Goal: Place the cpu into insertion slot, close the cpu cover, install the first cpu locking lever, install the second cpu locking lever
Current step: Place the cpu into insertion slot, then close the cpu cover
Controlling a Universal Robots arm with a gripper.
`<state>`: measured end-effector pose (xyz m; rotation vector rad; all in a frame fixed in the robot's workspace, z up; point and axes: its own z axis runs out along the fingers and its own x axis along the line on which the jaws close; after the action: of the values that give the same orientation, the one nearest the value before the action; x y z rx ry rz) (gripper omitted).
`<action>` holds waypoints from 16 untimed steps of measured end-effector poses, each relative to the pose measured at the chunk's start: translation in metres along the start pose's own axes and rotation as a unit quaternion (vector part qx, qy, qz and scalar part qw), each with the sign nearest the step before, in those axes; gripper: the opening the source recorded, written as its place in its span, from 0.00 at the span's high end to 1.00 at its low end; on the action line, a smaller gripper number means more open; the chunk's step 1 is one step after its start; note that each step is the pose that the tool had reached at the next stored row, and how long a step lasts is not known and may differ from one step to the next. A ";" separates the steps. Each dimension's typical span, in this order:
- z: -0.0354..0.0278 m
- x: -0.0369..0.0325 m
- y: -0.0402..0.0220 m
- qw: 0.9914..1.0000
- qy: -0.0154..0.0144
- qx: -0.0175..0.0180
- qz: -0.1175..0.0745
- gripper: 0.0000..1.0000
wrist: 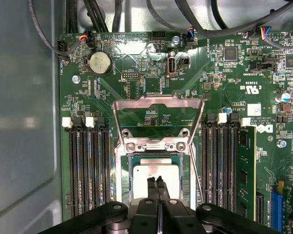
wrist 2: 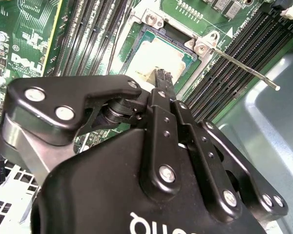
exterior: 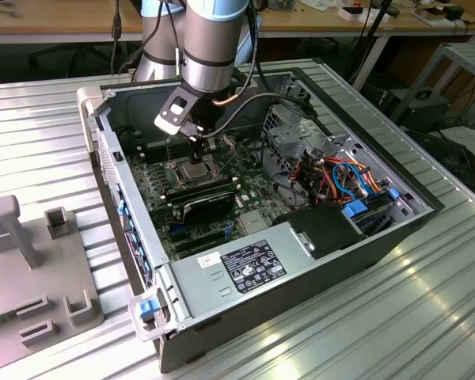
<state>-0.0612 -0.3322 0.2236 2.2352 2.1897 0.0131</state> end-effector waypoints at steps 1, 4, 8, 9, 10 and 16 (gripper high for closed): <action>0.0000 0.0000 0.0000 1.000 0.000 0.000 0.000 0.89; -0.0001 0.0000 0.0000 1.000 0.000 0.000 0.000 0.89; -0.0003 0.0000 0.0000 1.000 0.000 0.000 0.000 0.89; -0.0003 0.0000 0.0000 1.000 0.000 0.000 0.000 0.89; -0.0003 0.0000 0.0000 1.000 0.000 0.000 0.000 0.89; -0.0004 0.0000 0.0000 1.000 0.000 0.000 0.000 0.89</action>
<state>-0.0612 -0.3322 0.2240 2.2352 2.1897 0.0131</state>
